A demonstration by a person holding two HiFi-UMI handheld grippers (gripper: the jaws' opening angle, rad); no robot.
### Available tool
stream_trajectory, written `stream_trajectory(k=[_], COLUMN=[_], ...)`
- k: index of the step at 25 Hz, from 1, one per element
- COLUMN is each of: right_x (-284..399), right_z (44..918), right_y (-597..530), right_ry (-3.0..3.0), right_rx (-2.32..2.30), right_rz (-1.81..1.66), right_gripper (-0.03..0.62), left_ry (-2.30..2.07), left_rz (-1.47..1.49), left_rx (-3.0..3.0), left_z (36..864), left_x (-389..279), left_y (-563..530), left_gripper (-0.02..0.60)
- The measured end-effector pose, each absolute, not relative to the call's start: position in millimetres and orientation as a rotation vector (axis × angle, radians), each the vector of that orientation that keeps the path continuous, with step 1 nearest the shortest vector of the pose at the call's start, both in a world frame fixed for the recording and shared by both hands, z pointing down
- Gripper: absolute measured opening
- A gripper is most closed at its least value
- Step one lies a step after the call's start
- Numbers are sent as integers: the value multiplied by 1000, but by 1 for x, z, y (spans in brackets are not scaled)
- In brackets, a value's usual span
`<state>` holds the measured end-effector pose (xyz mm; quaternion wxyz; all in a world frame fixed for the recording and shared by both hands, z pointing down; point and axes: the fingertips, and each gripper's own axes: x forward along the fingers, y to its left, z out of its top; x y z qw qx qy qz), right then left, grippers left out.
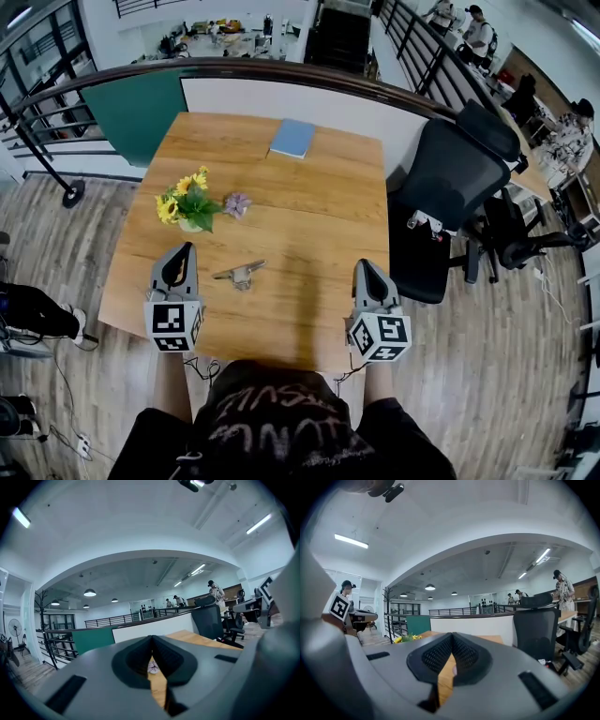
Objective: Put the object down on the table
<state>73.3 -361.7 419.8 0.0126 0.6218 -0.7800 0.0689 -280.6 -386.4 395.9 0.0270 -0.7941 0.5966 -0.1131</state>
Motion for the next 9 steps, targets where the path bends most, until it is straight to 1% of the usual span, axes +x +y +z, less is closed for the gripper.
stream_trajectory(k=[9], right_x=[70], right_z=[412], right_y=[-363], right_ry=[-2443], right_rx=[1929], right_rz=[190], right_gripper=[5], left_ry=[1858], left_rz=[-327], left_rx=[-2442], left_z=[389], left_x=[-289], left_y=[-385], left_gripper=[14])
